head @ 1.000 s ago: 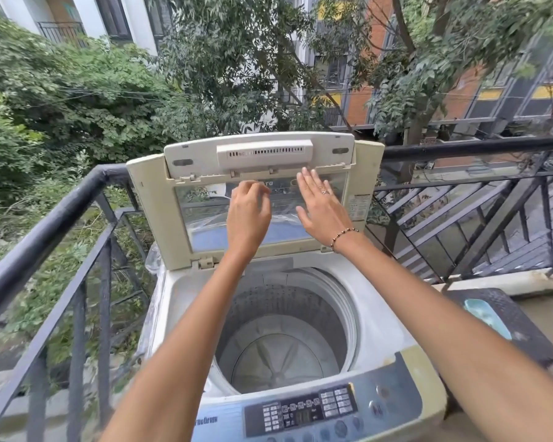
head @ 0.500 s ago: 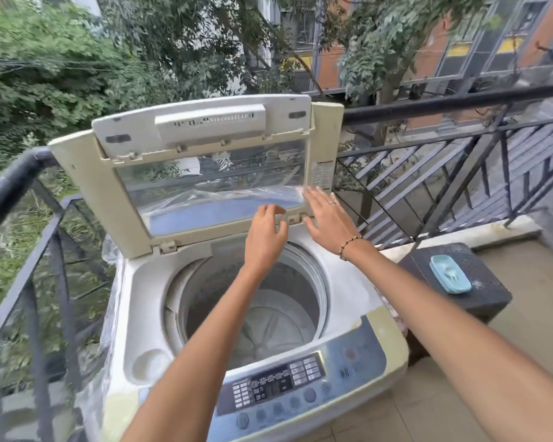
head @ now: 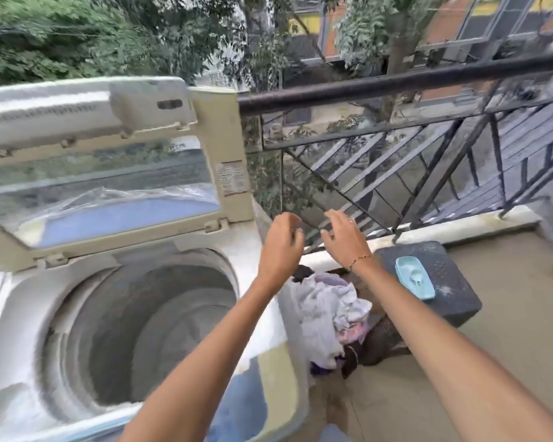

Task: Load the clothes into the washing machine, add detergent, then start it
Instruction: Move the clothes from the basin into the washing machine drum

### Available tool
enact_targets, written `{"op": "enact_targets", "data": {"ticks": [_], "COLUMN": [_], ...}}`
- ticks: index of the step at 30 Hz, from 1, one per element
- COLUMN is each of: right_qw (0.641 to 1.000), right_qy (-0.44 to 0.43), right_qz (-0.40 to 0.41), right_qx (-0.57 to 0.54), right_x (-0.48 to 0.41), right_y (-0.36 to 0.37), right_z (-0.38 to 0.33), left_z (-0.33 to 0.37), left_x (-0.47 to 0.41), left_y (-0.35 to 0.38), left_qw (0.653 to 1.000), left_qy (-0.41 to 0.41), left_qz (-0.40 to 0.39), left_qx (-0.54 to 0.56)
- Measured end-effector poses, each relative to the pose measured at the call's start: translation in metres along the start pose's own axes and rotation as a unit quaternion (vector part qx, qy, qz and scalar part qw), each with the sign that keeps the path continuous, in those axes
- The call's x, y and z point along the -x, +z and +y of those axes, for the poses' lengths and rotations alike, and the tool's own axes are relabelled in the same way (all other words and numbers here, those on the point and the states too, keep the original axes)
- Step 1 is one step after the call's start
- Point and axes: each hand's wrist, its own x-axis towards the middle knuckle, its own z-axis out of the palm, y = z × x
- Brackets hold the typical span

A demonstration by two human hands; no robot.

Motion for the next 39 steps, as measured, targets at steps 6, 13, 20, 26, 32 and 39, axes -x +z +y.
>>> {"op": "enact_targets", "data": {"ticks": [6,13,20,26,32,39], "right_qw": [0.989,0.940,0.893,0.854,0.844,0.746], "right_qy": [0.078,0.195,0.221,0.257,0.345,0.487], "right_qz": [-0.113,-0.255,-0.365,-0.428,-0.357,-0.219], "right_qx": [-0.059,-0.116,-0.140,-0.150,-0.202,-0.397], "right_x": [-0.008,0.013,0.016,0.022,0.034,0.025], "right_y": [0.050,0.136,0.225,0.302,0.340,0.314], "right_z": [0.109,0.176,0.202,0.224,0.240,0.235], "left_z": [0.008,-0.026,-0.084,-0.150,-0.189,-0.192], "left_x": [-0.008,0.039,0.066,0.074,0.098,0.089], "left_y": [0.107,0.195,0.252,0.285,0.294,0.290], "left_qw": [0.992,0.923,0.875,0.835,0.797,0.762], "left_qy": [-0.118,-0.373,-0.467,-0.530,-0.581,-0.619], "left_qz": [0.001,-0.004,0.005,0.059,0.003,0.025], "left_qx": [0.040,0.095,0.127,0.135,0.165,0.189]}}
